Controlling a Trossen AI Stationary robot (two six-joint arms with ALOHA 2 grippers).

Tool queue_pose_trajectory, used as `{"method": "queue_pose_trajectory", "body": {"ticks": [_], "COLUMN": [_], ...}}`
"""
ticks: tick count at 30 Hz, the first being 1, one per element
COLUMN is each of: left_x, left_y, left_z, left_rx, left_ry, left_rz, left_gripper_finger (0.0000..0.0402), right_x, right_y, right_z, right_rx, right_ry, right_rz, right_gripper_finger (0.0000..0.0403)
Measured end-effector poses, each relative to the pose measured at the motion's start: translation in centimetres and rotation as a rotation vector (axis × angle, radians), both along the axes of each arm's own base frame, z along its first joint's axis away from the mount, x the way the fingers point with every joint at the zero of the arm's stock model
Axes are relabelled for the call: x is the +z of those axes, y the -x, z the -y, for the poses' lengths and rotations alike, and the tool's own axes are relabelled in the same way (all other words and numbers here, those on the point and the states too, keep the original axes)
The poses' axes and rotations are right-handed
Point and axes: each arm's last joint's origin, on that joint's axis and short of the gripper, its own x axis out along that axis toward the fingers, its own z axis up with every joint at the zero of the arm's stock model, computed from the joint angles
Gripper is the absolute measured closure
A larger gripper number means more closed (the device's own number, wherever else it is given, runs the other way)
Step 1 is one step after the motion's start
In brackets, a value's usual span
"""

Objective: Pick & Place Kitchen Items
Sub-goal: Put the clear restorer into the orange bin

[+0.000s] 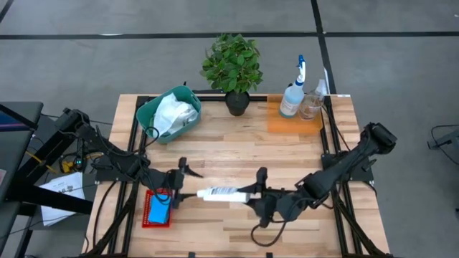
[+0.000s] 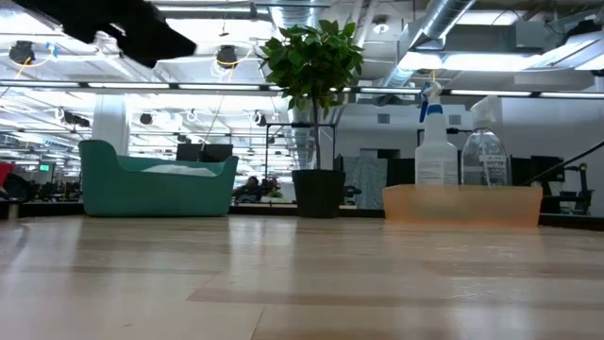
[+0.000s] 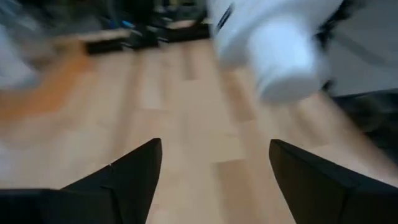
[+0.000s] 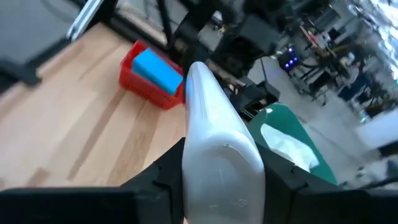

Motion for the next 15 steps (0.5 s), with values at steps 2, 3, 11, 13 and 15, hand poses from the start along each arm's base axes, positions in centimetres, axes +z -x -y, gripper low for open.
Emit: {"method": "queue_pose_trajectory", "body": {"ticks": [2, 3, 11, 13, 15], "left_x": [0.0, 0.1, 1.6, 2.3, 2.9], "left_y": [0.0, 0.0, 0.5, 0.6, 0.7], "left_z": [-0.2, -0.2, 1.3, 1.7, 1.9], "left_rx": [0.041, 0.054, 0.006, -0.005, -0.012], "left_ry": [-0.101, -0.149, -0.347, -0.36, -0.369], "left_rz": [0.017, 0.023, 0.182, 0.246, 0.299], "left_gripper_finger": [0.0107, 0.0107, 0.0106, 0.0105, 0.0105], "right_x": [0.7, 1.0, 2.2, 2.3, 2.3], "right_y": [0.4, 0.6, 1.2, 0.9, 0.5], "right_z": [0.2, 0.3, 0.8, 1.0, 1.1], "right_rx": [-0.022, -0.032, -0.097, -0.107, -0.115], "right_ry": [-0.064, -0.092, -0.281, -0.304, -0.315], "right_rz": [0.026, 0.033, 0.093, 0.112, 0.128], "right_gripper_finger": [0.0272, 0.0271, 0.0274, 0.0271, 0.027]}}
